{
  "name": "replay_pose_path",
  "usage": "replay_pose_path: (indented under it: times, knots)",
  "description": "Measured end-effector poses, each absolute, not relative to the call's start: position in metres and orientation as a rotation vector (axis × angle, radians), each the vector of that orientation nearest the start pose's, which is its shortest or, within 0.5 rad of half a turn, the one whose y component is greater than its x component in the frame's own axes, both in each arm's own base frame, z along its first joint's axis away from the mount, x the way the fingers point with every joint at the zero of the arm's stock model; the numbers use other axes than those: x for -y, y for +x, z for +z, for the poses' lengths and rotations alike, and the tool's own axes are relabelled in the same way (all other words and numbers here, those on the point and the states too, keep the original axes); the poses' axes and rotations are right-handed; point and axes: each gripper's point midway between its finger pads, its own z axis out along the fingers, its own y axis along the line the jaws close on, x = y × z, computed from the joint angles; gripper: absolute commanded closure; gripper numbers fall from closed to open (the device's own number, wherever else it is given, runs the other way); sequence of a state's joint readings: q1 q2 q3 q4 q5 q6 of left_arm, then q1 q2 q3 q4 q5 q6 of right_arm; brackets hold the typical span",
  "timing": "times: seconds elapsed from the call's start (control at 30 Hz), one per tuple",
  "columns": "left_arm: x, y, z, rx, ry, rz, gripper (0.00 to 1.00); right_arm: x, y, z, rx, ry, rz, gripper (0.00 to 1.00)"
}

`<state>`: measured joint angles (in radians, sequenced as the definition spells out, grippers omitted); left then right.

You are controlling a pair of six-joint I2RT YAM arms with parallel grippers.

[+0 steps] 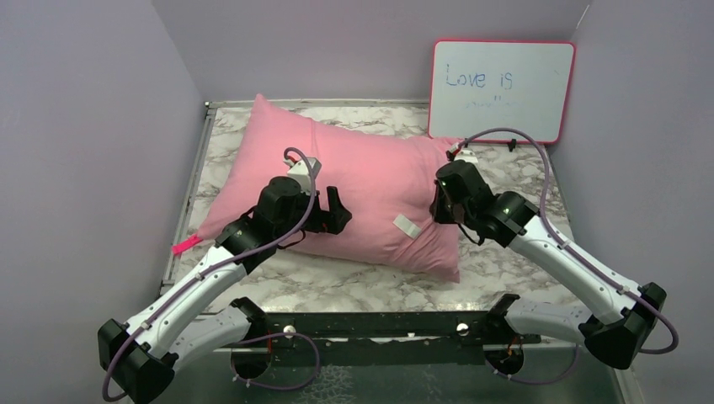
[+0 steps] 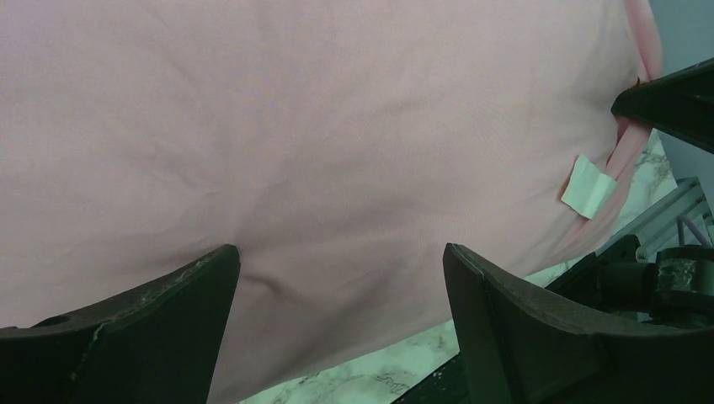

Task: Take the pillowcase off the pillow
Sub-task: Remove the pillow from the pillowcase.

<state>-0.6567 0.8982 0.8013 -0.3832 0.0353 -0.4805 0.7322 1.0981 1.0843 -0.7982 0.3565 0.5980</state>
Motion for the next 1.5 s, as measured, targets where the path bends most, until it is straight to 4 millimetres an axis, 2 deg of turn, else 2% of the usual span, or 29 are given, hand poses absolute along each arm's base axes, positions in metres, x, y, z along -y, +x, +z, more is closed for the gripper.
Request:
replay_pose_path:
  times: [0.13, 0.23, 0.27, 0.3, 0.37, 0.47, 0.9, 1.13, 1.33, 1.43, 1.5]
  knots:
    - [0.208, 0.23, 0.211, -2.133, 0.223, -0.713, 0.07, -0.167, 0.248, 0.205, -2.344, -0.008, 0.212, 0.7]
    - [0.207, 0.23, 0.212, -2.143, 0.232, -0.702, 0.07, -0.17, 0.251, 0.205, -2.356, -0.021, 0.193, 0.54]
    - [0.207, 0.23, 0.211, -2.145, 0.235, -0.7, 0.07, -0.17, 0.252, 0.205, -2.358, -0.022, 0.191, 0.54]
    - [0.207, 0.229, 0.211, -2.153, 0.24, -0.693, 0.07, -0.17, 0.252, 0.205, -2.357, -0.022, 0.192, 0.56]
    - [0.207, 0.229, 0.211, -2.16, 0.244, -0.688, 0.07, -0.17, 0.252, 0.205, -2.358, -0.025, 0.19, 0.7]
    - [0.206, 0.229, 0.213, -2.163, 0.248, -0.685, 0.08, -0.169, 0.251, 0.204, -2.365, -0.025, 0.186, 0.8]
    - [0.201, 0.222, 0.223, -2.197, 0.258, -0.668, 0.1, -0.166, 0.246, 0.211, -2.354, -0.062, 0.196, 0.77]
    - [0.202, 0.222, 0.231, -2.187, 0.264, -0.678, 0.1, -0.172, 0.253, 0.216, -2.352, -0.087, 0.185, 0.81]
    - [0.21, 0.229, 0.244, -2.131, 0.309, -0.692, 0.09, -0.178, 0.26, 0.211, -2.379, -0.099, 0.158, 0.9]
    - [0.219, 0.234, 0.252, -2.084, 0.356, -0.725, 0.07, -0.178, 0.26, 0.21, -2.379, -0.105, 0.156, 0.94]
    - [0.233, 0.237, 0.26, -2.029, 0.422, -0.778, 0.07, -0.177, 0.26, 0.209, -2.382, -0.112, 0.153, 0.95]
